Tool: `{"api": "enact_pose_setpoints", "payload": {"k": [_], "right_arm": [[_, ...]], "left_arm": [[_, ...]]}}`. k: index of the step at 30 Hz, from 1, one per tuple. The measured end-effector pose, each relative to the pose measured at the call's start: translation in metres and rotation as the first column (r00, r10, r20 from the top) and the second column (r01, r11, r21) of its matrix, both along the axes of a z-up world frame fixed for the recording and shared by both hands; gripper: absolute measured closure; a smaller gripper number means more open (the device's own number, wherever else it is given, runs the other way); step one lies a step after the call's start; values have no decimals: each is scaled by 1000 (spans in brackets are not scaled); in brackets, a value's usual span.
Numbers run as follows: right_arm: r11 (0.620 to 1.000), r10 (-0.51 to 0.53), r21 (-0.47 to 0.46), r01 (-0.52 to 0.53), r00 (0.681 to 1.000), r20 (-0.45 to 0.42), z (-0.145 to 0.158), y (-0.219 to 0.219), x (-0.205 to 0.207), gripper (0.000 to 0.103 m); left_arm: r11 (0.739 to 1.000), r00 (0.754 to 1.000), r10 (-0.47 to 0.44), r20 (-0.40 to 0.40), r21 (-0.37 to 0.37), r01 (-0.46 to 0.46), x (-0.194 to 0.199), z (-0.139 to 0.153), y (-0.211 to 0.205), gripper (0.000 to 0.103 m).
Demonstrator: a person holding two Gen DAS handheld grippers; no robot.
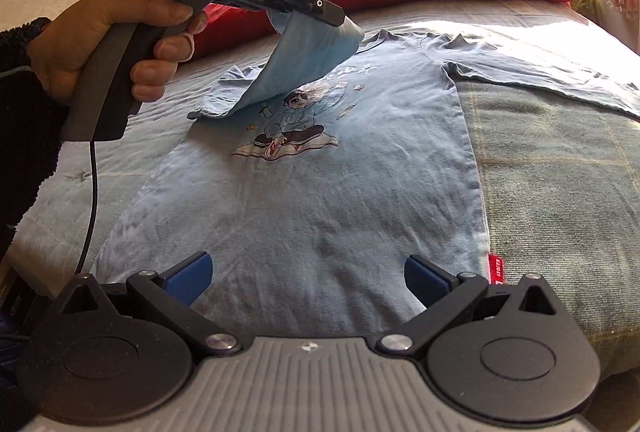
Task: Fold clothes
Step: 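Carry the sleeve across the shirt body and lower it with the left gripper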
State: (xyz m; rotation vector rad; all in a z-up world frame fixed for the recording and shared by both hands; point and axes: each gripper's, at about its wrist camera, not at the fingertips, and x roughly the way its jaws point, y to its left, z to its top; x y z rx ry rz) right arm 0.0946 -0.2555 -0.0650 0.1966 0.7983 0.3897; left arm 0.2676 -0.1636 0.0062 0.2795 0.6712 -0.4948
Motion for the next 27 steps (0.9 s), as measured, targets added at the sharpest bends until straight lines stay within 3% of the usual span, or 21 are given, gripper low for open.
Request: {"api": "enact_pose_setpoints", "payload": {"k": [3,9,18,22,27], "right_arm": [[1000,-23,6,23,1000,-2,0,-6,-2,0],[997,-72,8,72,997,-9,-1,-19,-2,0],[995,-96,3,96,995,-15,-2,-26,-4,0],[994,-106,3,106,994,-18,-4,-28,-3,0],[993,-114,6,114,993,-23,-6,-30,-2,0]], "left_arm": [[993,996,-42,76,112,33,-17,-12,-13,101],[956,977,-182,114,253,149,-51,-38,-34,101],[914,961,-249,117,358,193,-64,-66,-45,98],[875,937,-309,165,434,212,-75,-71,-49,90],[793,875,-433,215,554,256,-95,-79,-58,74]]}}
